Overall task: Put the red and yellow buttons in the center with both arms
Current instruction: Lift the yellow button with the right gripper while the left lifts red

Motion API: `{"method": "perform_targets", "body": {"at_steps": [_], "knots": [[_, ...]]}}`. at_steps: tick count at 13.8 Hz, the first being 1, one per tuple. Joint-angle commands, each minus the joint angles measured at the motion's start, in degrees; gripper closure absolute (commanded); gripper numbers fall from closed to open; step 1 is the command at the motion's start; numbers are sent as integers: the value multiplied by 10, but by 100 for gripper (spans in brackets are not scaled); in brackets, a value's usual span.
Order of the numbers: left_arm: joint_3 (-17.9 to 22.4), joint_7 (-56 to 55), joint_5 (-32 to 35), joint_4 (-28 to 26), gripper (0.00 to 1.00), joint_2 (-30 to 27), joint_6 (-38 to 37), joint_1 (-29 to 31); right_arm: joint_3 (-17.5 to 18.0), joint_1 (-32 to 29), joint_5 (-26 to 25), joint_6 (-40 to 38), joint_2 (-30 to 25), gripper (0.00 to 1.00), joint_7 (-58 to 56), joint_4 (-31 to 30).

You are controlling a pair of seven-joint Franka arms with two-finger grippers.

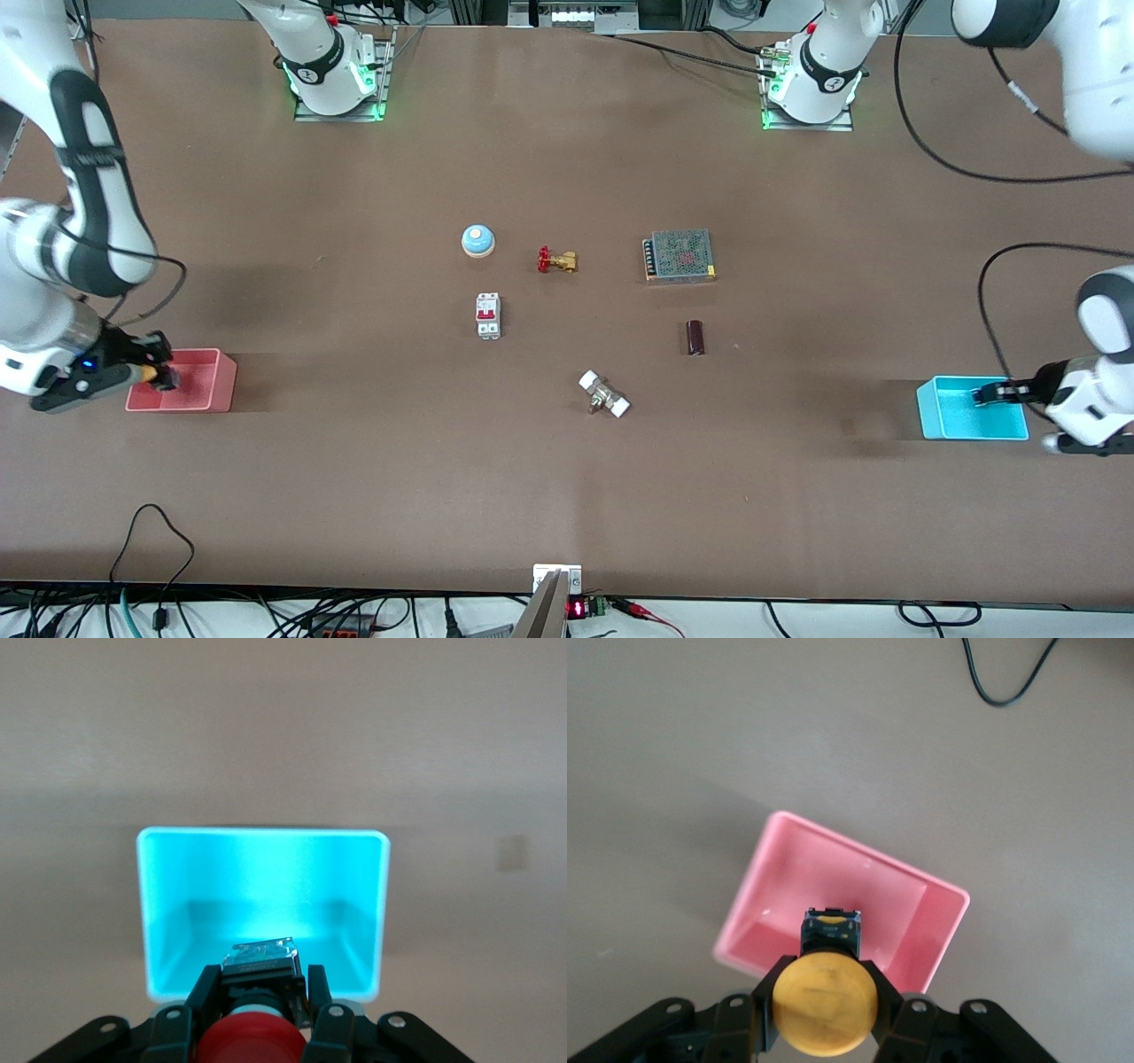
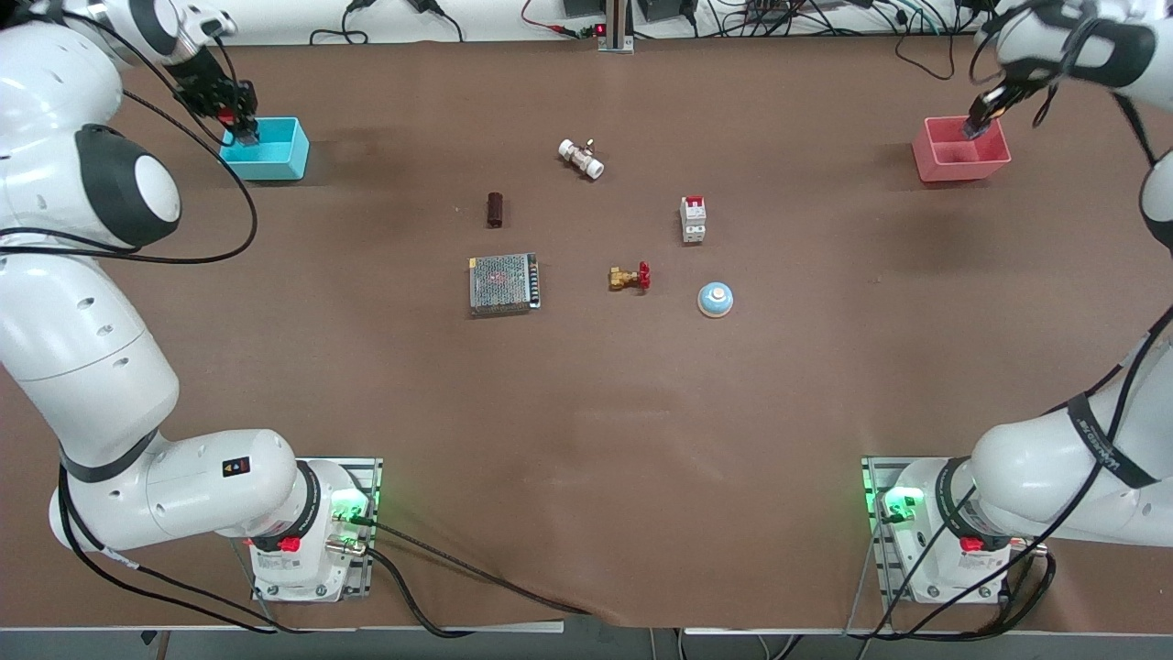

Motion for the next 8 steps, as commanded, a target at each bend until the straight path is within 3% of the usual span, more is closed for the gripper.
{"method": "perform_targets", "body": {"at_steps": [1, 4, 6, 8], "knots": [[7, -2, 2, -65, 79, -71, -34, -28, 36, 11, -2, -99, -73, 68, 83, -3], [1, -63, -5, -176, 79, -126, -29, -72, 60, 71, -4, -109, -77, 68, 212, -19], [-2, -102, -6, -215, 79, -147, -25, -107, 60, 117, -7, -56, -54, 68, 291, -48], [-28, -126, -8, -258, 79, -155, 24, -112, 59, 147, -7, 24, -41, 68, 331, -94]]}}
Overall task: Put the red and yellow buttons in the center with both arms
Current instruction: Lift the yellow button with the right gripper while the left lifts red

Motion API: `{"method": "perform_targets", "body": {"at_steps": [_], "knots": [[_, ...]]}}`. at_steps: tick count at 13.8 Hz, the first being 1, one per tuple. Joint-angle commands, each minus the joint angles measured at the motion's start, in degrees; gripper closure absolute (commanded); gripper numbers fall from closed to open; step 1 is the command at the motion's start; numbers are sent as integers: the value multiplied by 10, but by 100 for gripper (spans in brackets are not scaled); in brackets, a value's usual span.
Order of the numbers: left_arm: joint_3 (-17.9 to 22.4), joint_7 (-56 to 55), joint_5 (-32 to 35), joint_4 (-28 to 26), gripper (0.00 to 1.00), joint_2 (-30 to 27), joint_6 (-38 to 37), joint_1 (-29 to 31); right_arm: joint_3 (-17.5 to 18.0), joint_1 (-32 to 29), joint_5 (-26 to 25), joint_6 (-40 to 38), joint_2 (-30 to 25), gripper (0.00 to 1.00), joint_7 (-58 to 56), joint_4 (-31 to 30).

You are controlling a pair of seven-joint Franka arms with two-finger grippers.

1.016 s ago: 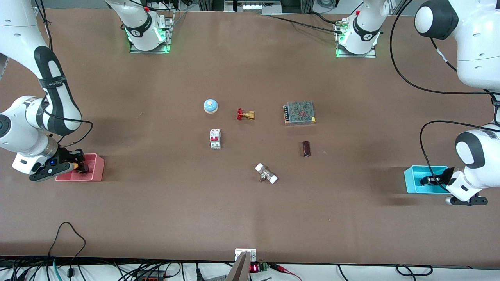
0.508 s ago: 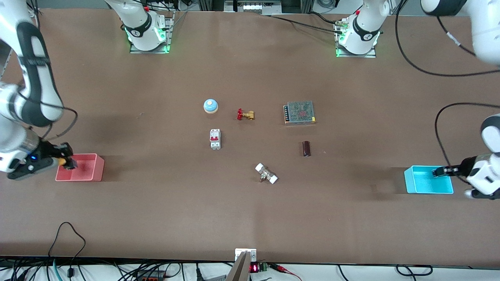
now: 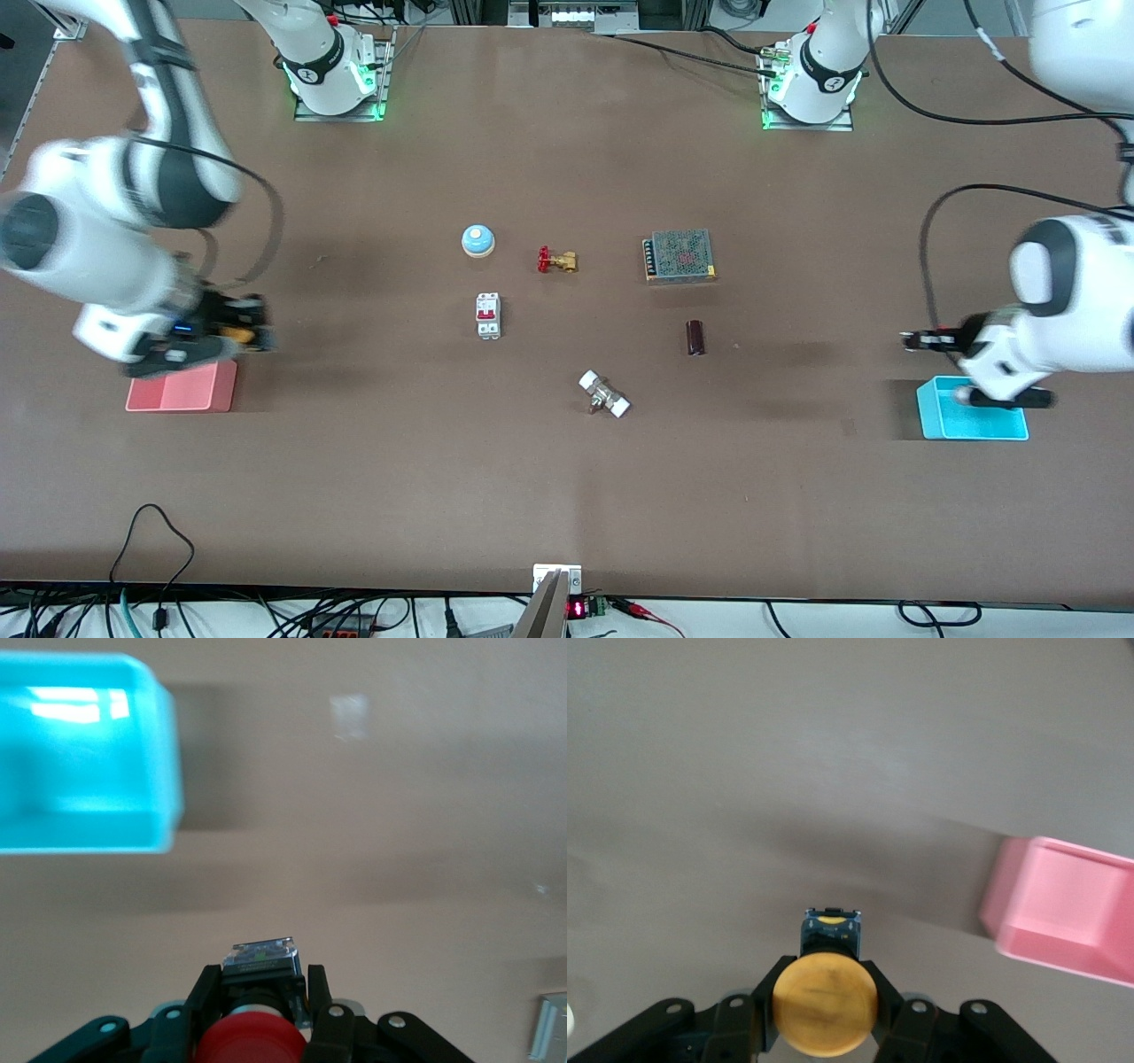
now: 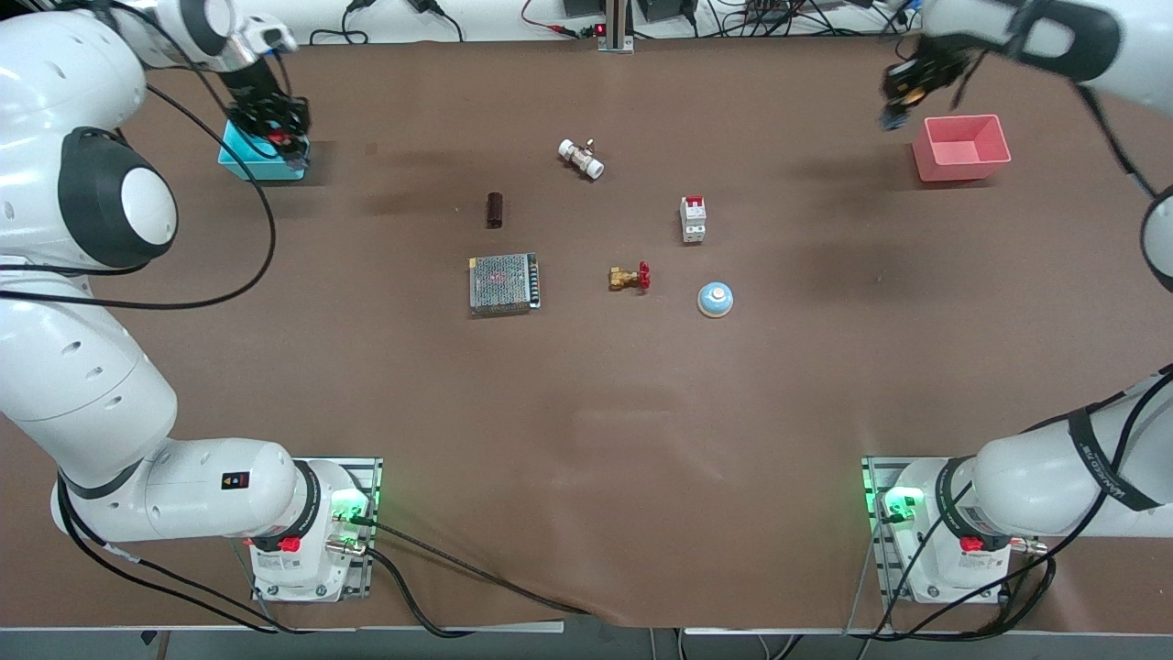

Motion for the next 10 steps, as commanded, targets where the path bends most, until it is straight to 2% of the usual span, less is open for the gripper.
{"method": "perform_targets", "body": {"at_steps": [1, 3, 7, 10], "knots": [[-19, -29, -7, -90, 79, -40, 79, -5, -5, 33, -7, 103, 22, 68, 59, -59], [-31, -35, -25, -123, 79, -38, 140, -6, -5, 51, -11, 140, 39, 68, 95, -78], [-40, -38, -38, -192, 79, -30, 261, -9, -5, 70, -35, 141, 58, 68, 132, -86], [-40, -46, -51, -244, 79, -28, 339, -29, -5, 82, -35, 154, 63, 67, 162, -93]]}}
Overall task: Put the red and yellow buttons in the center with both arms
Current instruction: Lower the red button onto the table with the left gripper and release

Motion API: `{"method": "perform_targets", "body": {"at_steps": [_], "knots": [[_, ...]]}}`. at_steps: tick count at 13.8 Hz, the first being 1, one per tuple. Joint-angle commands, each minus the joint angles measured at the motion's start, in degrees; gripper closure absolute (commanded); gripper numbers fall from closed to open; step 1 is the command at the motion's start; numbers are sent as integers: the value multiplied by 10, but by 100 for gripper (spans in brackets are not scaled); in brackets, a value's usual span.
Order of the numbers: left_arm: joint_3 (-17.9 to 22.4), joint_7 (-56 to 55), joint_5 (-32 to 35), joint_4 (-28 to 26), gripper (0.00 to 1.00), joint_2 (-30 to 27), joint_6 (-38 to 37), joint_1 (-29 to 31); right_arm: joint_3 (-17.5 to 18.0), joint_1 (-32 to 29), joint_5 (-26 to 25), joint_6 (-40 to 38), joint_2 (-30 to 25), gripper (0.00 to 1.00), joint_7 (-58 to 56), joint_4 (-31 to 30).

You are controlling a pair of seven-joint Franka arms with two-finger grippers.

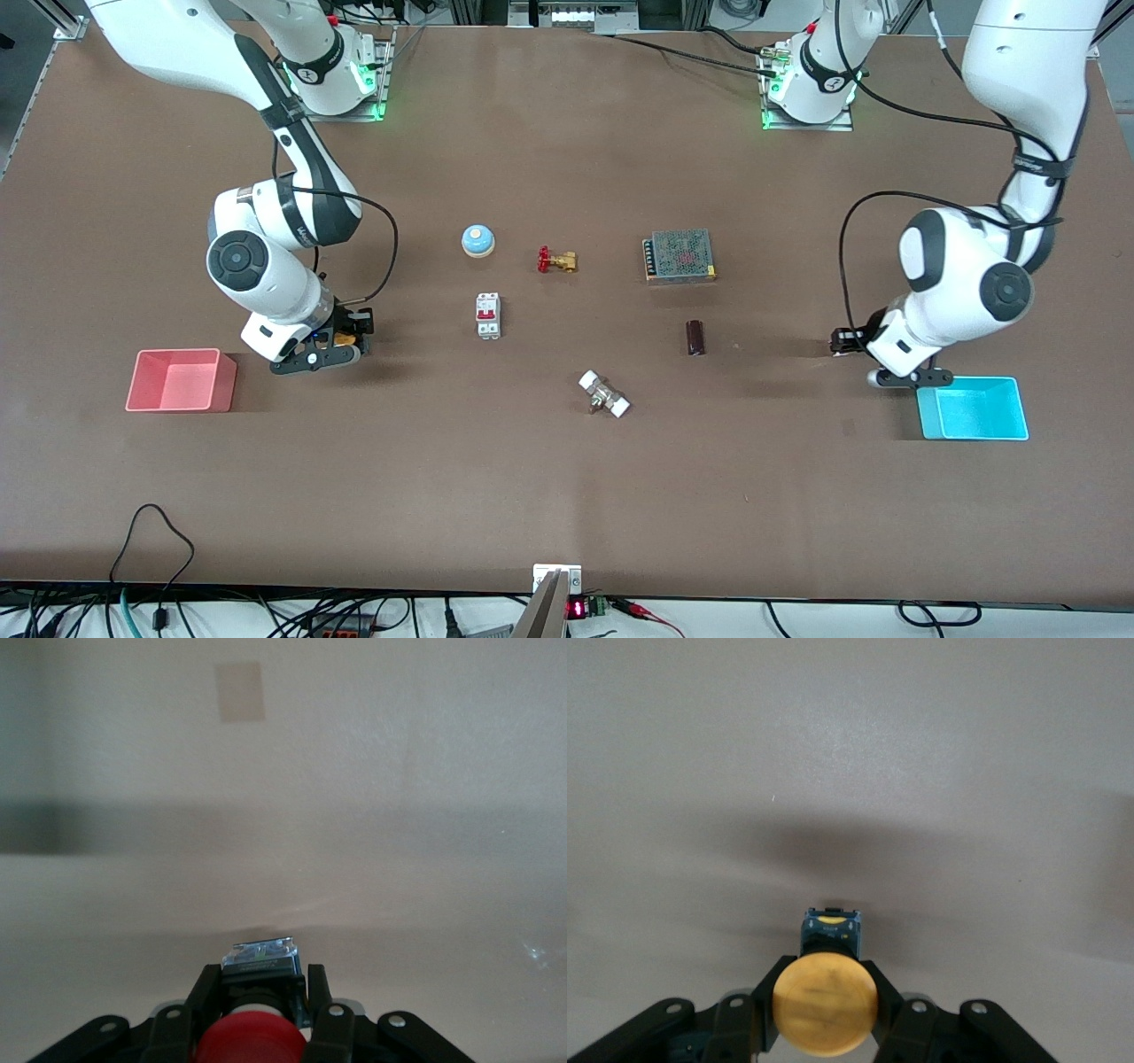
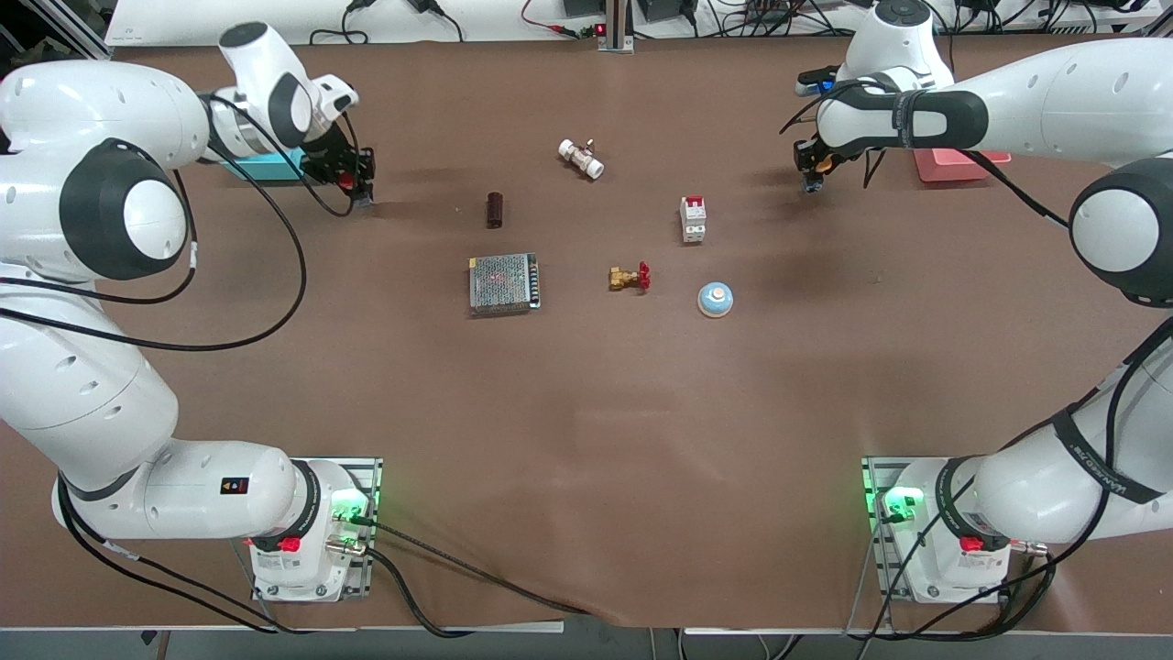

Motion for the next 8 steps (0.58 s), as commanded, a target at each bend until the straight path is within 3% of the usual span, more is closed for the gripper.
{"method": "perform_targets", "body": {"at_steps": [1, 2, 3, 4, 5, 8], "knots": [[0, -14, -14, -45, 78, -15, 45, -15, -5, 23, -9, 14, 3, 67, 40, -10], [1, -15, -14, -45, 76, -15, 45, -16, -5, 24, -9, 19, 6, 67, 46, -10], [0, -11, -14, -41, 60, -15, 44, -17, -5, 24, -9, 21, 9, 67, 50, -10], [0, -14, -13, -38, 22, -20, 42, -22, -5, 23, -9, 23, 10, 66, 51, -10], [1, -8, -13, -32, 0, -31, 40, -24, -4, 24, -9, 24, 11, 66, 51, -10], [1, -2, -7, 3, 0, -83, 4, -25, -5, 24, -9, 26, 16, 60, 51, -10]]}}
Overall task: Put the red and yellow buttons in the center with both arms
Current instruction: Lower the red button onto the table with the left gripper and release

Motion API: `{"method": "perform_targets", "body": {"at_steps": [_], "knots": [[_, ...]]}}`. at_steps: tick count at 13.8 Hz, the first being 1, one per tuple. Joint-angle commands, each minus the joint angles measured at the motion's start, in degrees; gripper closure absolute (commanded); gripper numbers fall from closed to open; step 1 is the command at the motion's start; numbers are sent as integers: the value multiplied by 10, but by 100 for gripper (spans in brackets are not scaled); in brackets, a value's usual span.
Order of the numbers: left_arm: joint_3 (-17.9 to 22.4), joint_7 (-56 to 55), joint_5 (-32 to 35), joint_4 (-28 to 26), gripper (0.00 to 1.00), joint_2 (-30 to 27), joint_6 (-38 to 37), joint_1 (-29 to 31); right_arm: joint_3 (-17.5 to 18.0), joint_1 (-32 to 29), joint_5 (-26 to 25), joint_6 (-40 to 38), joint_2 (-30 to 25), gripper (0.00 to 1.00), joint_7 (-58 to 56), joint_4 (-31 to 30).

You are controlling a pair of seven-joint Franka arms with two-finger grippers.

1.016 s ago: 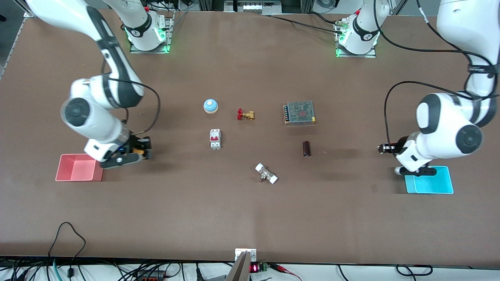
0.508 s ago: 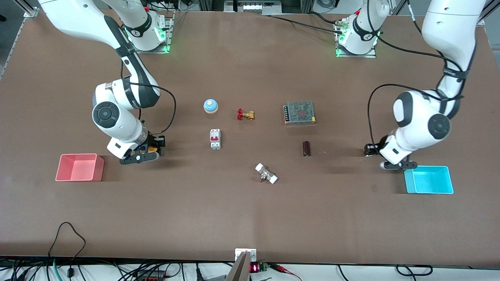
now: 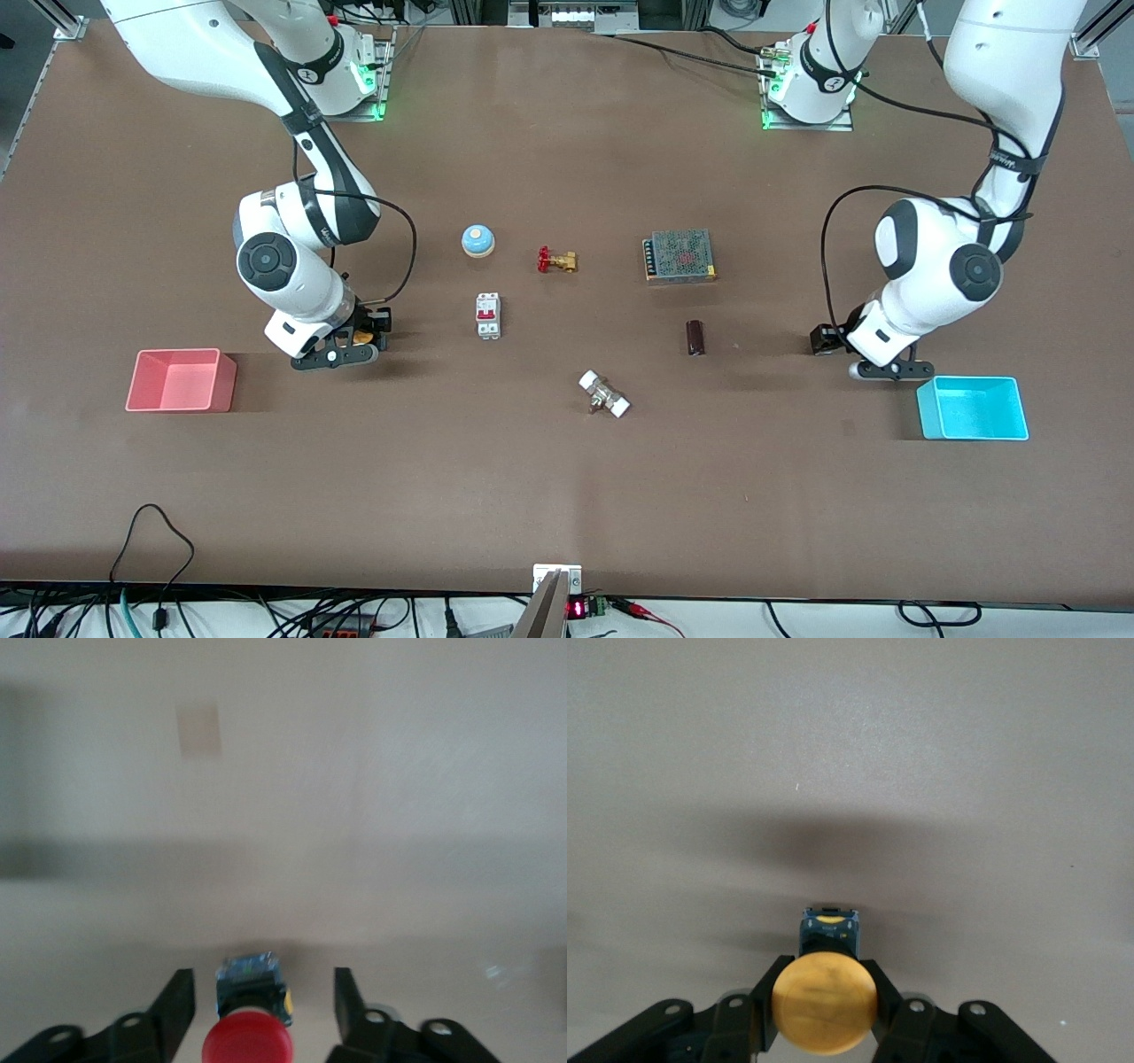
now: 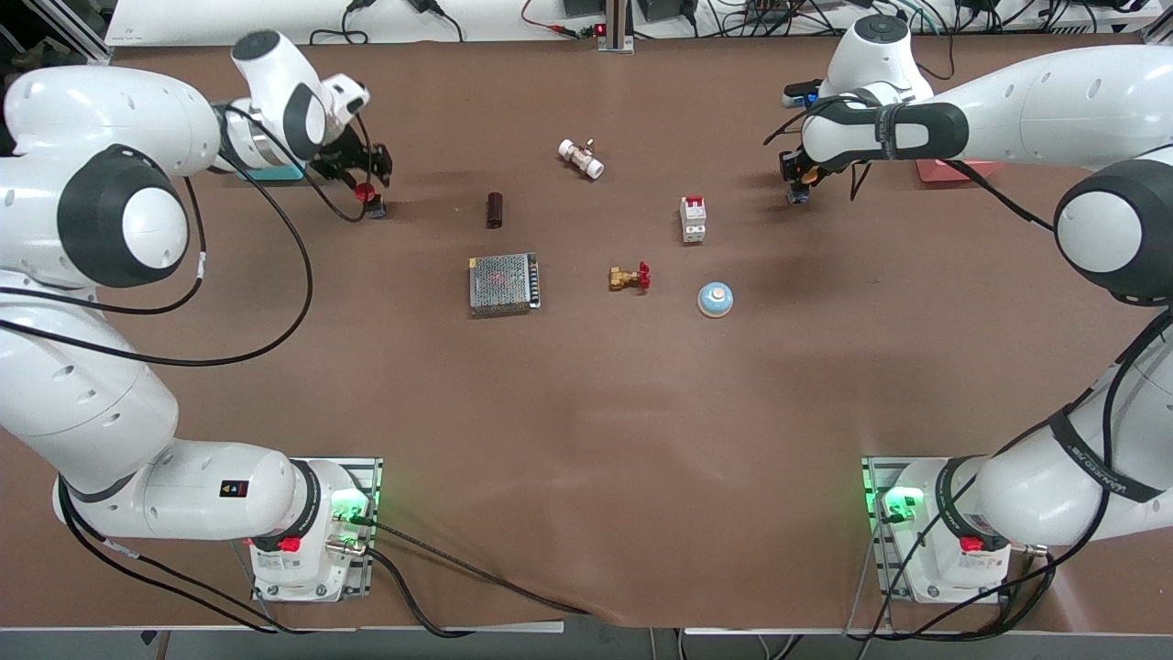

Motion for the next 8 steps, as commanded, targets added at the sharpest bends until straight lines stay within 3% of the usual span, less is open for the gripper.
{"method": "perform_targets", "body": {"at_steps": [1, 6, 8], "knots": [[6, 12, -4, 29, 0, -58, -60, -5, -4, 4, -8, 13, 1, 56, 13, -5], [57, 8, 14, 222, 0, -66, -308, -5, -4, 4, -8, 21, 9, 54, 14, -5], [57, 8, 37, 258, 0, -79, -325, 2, -4, 3, -8, 22, 11, 53, 13, -5]]}}
